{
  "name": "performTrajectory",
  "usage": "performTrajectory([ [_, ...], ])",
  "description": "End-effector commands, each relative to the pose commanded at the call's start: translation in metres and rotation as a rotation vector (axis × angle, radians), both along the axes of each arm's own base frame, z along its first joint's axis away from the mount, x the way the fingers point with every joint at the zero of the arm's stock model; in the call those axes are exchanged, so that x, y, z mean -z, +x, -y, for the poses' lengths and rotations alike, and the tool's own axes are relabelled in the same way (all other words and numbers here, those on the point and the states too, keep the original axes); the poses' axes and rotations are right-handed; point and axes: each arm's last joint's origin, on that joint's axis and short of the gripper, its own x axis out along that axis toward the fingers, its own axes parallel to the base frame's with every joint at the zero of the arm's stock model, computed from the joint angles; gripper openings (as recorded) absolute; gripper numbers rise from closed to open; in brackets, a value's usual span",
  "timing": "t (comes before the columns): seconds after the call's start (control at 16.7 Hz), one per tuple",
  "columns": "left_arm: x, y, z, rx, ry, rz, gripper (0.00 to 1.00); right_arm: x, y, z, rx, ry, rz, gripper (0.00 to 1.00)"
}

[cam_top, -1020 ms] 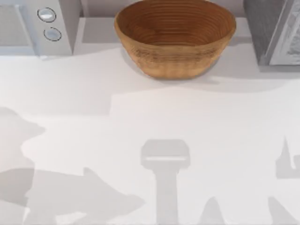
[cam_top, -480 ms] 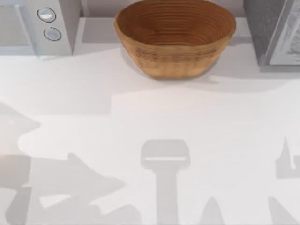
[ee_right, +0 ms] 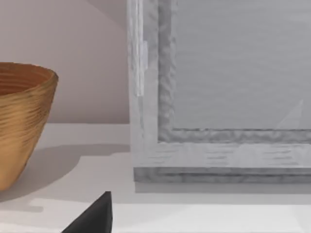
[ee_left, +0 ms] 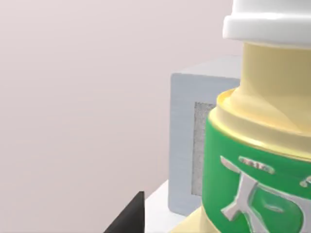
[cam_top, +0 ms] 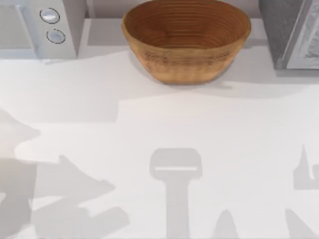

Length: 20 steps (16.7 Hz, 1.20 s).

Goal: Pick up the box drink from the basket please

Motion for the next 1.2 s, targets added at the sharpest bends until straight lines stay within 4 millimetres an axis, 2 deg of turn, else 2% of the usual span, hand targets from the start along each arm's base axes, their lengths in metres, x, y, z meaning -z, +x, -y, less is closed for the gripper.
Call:
performTrajectory([
  [0.3,0.0006,0.0001,-0.0002,0.000,0.000,-0.001,0.00,0.0000,0.0000,0.0000,0.000,0.000,0.000,1.00],
  [1.08,0.0006,0.0001,-0.0002,0.000,0.000,-0.001,0.98,0.0000,0.0000,0.0000,0.000,0.000,0.000,1.00],
  [1.2,0.0006,0.0001,-0.0002,0.000,0.000,-0.001,1.00,0.0000,0.0000,0.0000,0.000,0.000,0.000,1.00],
])
